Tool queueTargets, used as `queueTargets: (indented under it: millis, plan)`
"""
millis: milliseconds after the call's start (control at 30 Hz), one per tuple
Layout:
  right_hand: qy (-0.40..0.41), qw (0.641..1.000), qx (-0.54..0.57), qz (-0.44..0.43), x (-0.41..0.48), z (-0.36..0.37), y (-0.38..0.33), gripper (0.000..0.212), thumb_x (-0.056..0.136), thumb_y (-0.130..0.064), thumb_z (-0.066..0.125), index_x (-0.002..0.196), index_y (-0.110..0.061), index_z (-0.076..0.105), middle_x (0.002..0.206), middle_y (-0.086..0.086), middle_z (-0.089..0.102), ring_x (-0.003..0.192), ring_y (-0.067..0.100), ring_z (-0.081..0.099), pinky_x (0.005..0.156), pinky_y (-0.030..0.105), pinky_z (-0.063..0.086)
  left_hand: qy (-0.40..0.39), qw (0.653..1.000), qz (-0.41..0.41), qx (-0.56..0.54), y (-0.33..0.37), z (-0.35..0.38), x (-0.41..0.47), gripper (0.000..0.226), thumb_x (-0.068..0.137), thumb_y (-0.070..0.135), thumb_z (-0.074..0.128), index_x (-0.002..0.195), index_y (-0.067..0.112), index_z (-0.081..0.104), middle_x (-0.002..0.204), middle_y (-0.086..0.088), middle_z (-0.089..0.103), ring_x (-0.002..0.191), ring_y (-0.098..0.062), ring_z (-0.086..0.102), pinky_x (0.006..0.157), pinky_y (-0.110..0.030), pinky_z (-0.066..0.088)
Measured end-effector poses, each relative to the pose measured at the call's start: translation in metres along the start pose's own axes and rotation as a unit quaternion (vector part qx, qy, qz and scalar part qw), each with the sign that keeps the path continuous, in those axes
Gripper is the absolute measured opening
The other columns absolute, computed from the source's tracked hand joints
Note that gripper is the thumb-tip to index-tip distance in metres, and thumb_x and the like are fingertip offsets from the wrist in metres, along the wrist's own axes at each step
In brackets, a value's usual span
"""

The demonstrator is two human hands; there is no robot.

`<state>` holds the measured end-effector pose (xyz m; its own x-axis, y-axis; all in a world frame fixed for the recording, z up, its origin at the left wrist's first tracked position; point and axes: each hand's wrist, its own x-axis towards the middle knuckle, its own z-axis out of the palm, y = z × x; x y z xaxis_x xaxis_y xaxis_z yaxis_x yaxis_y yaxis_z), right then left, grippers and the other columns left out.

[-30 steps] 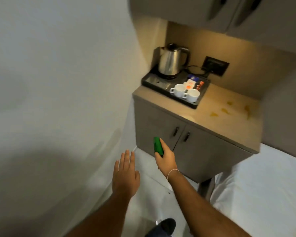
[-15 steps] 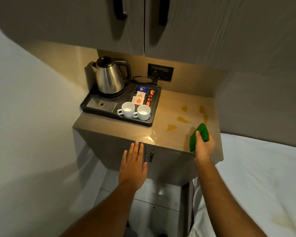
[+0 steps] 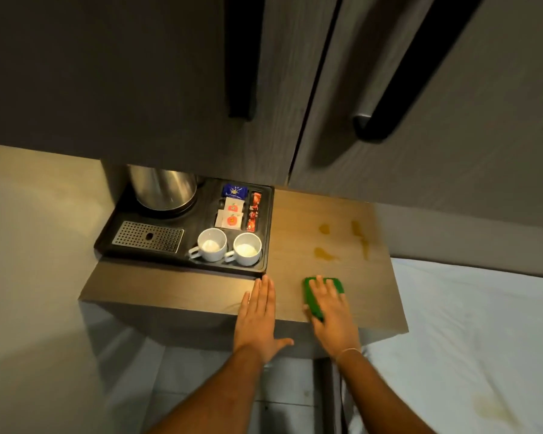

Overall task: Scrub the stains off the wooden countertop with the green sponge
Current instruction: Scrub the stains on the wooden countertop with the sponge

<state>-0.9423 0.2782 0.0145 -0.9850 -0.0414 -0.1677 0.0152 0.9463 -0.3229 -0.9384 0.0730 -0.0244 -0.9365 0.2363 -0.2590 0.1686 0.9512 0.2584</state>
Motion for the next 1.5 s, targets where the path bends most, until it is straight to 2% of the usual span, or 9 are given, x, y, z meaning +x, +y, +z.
queueTargets:
  millis: [100,200,400,500,900,1133,1233,1400,1500]
  plan:
    - [0.059,0.987,0.014,0.149,0.025,-0.03,0.038,0.068,0.112,-0.049,0.04,0.172,-0.029,0.017,0.181,-0.002,0.012,0.169,0.026,0.007,0.137,0.052,0.012,-0.015,1.0,-0.004,0.015,-0.001,-0.002,-0.001,0.151,0.083,0.087,0.065,0.163,0.009,-0.037,0.174,-0.011,-0.041,0.163,-0.031,-0.034,0.137,-0.049,-0.011]
    - [0.048,0.982,0.025,0.181,0.074,-0.051,0.03,0.07,0.114,-0.051,0.034,0.174,-0.023,0.01,0.182,0.001,0.007,0.17,0.027,0.003,0.137,0.051,0.008,-0.029,0.999,-0.025,0.008,0.003,-0.006,-0.001,0.153,0.081,0.085,0.07,0.165,0.01,-0.034,0.175,-0.011,-0.039,0.164,-0.031,-0.033,0.137,-0.049,-0.01]
    - [-0.049,0.996,0.009,-0.074,0.05,-0.013,-0.034,0.071,0.111,-0.05,0.041,0.173,-0.03,0.011,0.181,-0.008,0.003,0.169,0.021,0.001,0.137,0.053,0.012,-0.049,0.998,-0.038,-0.003,0.01,-0.018,-0.003,0.155,0.079,0.079,0.078,0.166,0.011,-0.032,0.176,-0.009,-0.039,0.163,-0.029,-0.034,0.138,-0.05,-0.008]
    - [-0.051,0.993,0.0,-0.111,0.007,0.006,-0.011,0.07,0.109,-0.053,0.043,0.172,-0.035,0.016,0.18,-0.014,0.008,0.168,0.015,0.005,0.137,0.05,0.014,-0.05,0.997,-0.054,0.003,0.02,-0.02,-0.002,0.154,0.08,0.069,0.083,0.167,0.008,-0.029,0.177,-0.013,-0.036,0.165,-0.032,-0.031,0.138,-0.052,-0.008]
    - [0.011,0.984,0.002,0.177,0.157,-0.098,0.093,0.068,0.115,-0.046,0.029,0.174,-0.015,0.01,0.182,0.006,0.009,0.169,0.029,0.002,0.137,0.052,0.003,-0.051,0.995,-0.081,-0.015,0.024,-0.012,0.002,0.152,0.082,0.053,0.09,0.168,0.009,-0.028,0.179,-0.011,-0.031,0.167,-0.03,-0.026,0.139,-0.05,-0.004]
    - [-0.075,0.985,-0.01,-0.155,0.045,-0.011,-0.014,0.069,0.11,-0.053,0.037,0.172,-0.033,0.015,0.181,-0.009,0.01,0.169,0.019,0.004,0.136,0.052,0.007,-0.048,0.994,-0.094,-0.005,0.035,-0.013,-0.002,0.148,0.086,0.054,0.086,0.167,0.006,-0.028,0.177,-0.015,-0.034,0.166,-0.033,-0.028,0.138,-0.052,-0.004]
    - [-0.09,0.976,-0.024,-0.195,0.011,-0.001,0.015,0.069,0.11,-0.057,0.034,0.172,-0.036,0.012,0.181,-0.014,0.006,0.167,0.013,-0.001,0.134,0.048,0.005,-0.046,0.995,-0.091,-0.009,0.034,-0.012,-0.002,0.148,0.085,0.051,0.086,0.167,0.007,-0.029,0.178,-0.015,-0.034,0.166,-0.032,-0.029,0.138,-0.051,-0.006]
    - [-0.004,1.0,-0.016,-0.026,0.097,-0.063,0.087,0.067,0.114,-0.05,0.036,0.172,-0.026,0.016,0.181,-0.002,0.013,0.168,0.026,0.01,0.136,0.055,0.017,-0.058,0.995,-0.08,-0.017,0.028,-0.013,-0.001,0.151,0.083,0.05,0.089,0.167,0.009,-0.03,0.177,-0.012,-0.036,0.165,-0.031,-0.031,0.138,-0.051,-0.005]
    - [-0.005,0.998,-0.018,0.067,0.176,-0.095,0.094,0.067,0.116,-0.047,0.031,0.174,-0.019,0.011,0.182,0.002,0.007,0.17,0.025,0.002,0.137,0.052,0.006,-0.061,0.995,-0.077,-0.026,0.026,-0.013,-0.001,0.149,0.083,0.045,0.089,0.167,0.011,-0.029,0.178,-0.01,-0.036,0.165,-0.029,-0.031,0.138,-0.051,-0.006]
